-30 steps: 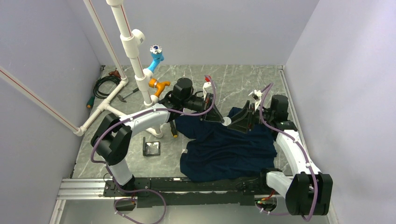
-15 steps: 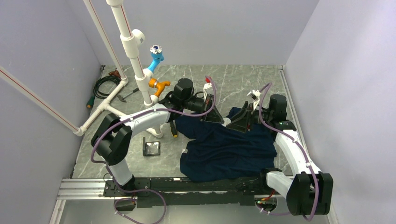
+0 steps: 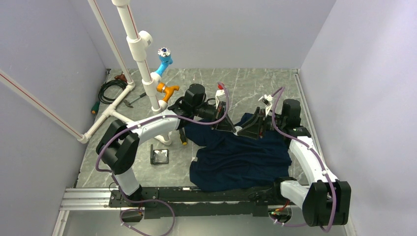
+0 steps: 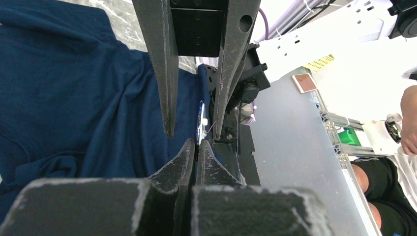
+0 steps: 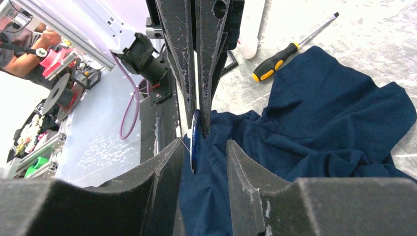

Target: Remove the brooch from the garment

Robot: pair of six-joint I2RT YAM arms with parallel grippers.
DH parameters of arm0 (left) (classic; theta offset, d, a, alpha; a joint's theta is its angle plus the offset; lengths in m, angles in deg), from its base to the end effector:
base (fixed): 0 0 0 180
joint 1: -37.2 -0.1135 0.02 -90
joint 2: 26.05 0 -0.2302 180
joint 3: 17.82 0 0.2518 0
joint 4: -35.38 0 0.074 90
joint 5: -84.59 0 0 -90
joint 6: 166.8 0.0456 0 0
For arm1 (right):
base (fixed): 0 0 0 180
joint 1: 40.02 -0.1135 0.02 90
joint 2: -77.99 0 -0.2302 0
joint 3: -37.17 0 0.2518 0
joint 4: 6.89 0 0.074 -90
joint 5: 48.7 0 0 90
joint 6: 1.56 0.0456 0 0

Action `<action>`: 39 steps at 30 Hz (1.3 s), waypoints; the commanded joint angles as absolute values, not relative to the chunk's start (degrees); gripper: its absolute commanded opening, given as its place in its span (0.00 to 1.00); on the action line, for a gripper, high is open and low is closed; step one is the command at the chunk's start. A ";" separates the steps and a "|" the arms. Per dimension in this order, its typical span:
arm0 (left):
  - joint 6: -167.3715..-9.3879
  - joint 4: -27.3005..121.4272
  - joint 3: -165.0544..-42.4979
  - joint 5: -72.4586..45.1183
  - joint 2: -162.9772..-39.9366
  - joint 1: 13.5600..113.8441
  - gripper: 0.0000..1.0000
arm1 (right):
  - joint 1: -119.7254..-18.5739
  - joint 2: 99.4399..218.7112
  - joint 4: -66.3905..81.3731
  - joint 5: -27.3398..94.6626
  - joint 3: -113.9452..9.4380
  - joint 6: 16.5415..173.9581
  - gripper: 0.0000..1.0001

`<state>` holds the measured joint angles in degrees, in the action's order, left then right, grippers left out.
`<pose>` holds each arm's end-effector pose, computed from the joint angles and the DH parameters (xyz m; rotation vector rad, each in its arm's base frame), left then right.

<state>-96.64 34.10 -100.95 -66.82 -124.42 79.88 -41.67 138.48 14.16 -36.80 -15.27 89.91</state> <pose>0.2592 -0.2934 0.2519 1.2083 1.6433 -1.6897 0.2274 0.0512 0.2380 -0.8185 1.7094 1.4146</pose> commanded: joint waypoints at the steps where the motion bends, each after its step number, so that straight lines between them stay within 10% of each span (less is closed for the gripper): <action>1: -93.94 34.41 -102.16 -67.11 -123.79 80.53 0.00 | -41.91 138.71 13.35 -37.58 -17.37 88.96 0.39; 39: -95.95 31.27 -101.13 -68.15 -122.44 80.52 0.00 | -42.49 138.24 18.77 -33.05 -16.17 81.13 0.14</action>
<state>-96.55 33.66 -100.69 -64.52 -124.42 80.18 -42.55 138.13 20.59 -34.22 -15.27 81.45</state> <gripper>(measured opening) 0.022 0.147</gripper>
